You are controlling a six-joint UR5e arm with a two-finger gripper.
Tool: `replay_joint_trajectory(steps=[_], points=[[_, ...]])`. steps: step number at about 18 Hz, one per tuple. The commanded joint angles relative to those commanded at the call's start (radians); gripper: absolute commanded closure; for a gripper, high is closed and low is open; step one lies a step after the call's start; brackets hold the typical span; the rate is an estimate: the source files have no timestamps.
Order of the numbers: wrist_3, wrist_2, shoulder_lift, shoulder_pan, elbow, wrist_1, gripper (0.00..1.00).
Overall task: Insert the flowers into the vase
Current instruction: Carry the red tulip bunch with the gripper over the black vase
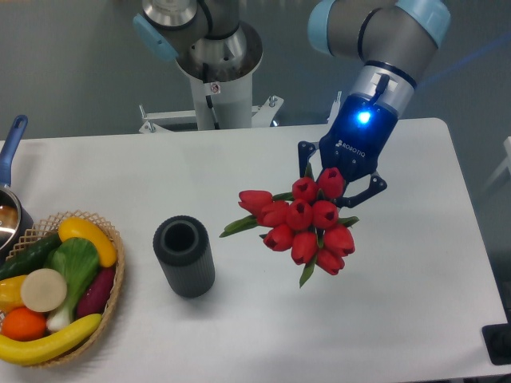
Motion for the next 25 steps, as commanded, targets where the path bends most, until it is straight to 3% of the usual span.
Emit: replay_joint_trajectory(steps=[12, 15, 20, 25], points=[[-0.001, 0.0, -0.002, -0.015, 0.005, 0.011, 0.74], [-0.006, -0.009, -0.003, -0.055, 0.011, 0.029, 0.73], [0.0, -0.224, -0.005, -0.081, -0.014, 0.037, 0.73], [0.028, -0.353, 0.038, -0.097, -0.077, 0.041, 0.73]])
